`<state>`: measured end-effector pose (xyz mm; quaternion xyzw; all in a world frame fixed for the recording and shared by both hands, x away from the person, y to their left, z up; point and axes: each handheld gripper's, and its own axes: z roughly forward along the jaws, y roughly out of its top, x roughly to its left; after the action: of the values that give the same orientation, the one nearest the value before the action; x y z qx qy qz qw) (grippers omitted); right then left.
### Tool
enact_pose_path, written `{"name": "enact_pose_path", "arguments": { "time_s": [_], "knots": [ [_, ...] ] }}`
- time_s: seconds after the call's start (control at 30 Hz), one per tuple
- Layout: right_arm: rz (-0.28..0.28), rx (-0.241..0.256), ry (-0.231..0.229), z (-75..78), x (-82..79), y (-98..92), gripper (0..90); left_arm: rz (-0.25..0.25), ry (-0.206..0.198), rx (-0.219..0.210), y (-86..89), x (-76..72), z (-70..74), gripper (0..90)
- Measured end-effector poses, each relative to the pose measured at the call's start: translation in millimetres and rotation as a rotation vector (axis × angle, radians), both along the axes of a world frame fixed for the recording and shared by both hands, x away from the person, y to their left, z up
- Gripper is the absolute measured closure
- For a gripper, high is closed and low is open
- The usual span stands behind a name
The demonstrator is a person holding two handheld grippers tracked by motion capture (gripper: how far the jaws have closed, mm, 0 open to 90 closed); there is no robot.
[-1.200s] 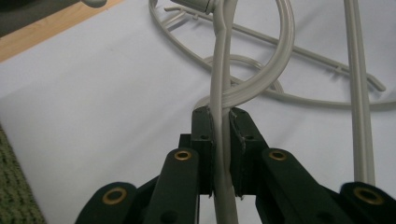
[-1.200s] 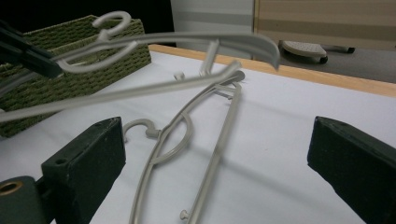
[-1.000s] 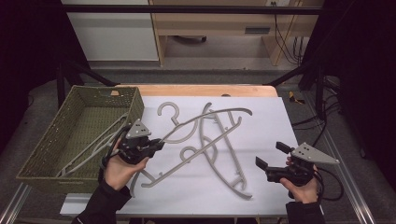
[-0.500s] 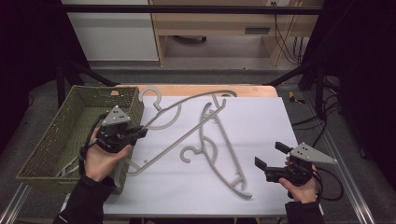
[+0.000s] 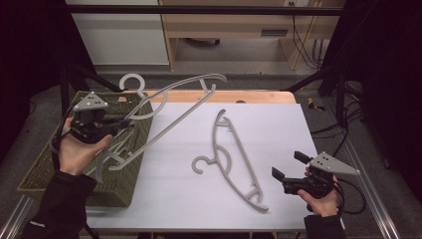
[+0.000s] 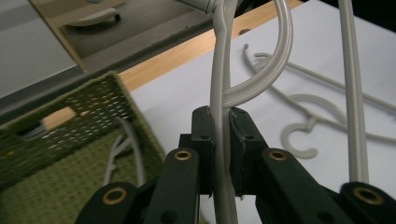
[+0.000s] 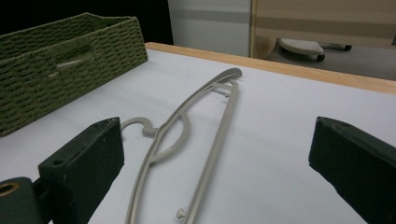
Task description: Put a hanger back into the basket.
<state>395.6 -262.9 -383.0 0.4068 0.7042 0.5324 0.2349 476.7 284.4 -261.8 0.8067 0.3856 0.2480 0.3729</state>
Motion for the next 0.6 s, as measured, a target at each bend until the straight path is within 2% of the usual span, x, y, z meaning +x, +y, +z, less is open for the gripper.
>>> {"name": "enact_pose_path", "arguments": {
  "time_s": [0.03,0.07,0.17,0.3,0.37,0.5,0.6],
  "knots": [
    [-0.001,0.000,0.000,-0.1,0.1,-0.1,3.5,0.014,-0.003,-0.006,2.1,1.1,-0.5,81.6],
    [-0.001,0.000,0.000,-0.3,0.3,-0.1,3.5,0.024,-0.002,0.009,6.9,2.7,-1.0,81.6],
    [0.000,-0.003,0.002,-0.7,0.5,0.3,3.5,0.048,-0.004,0.014,17.7,6.8,-3.4,81.5],
    [-0.002,-0.002,0.007,-1.2,0.9,1.2,3.5,0.066,-0.005,0.016,31.9,11.1,-6.9,81.5],
    [-0.002,-0.004,0.007,-1.5,1.2,1.2,3.5,0.073,-0.010,0.035,39.9,13.4,-9.2,81.5],
    [0.002,-0.007,0.007,-1.9,1.4,1.8,3.6,0.104,-0.009,0.033,58.2,17.7,-17.3,81.5],
    [0.000,-0.005,0.008,-1.9,1.6,2.3,3.6,0.119,-0.009,0.046,72.0,18.6,-22.4,81.5]
  ]
}}
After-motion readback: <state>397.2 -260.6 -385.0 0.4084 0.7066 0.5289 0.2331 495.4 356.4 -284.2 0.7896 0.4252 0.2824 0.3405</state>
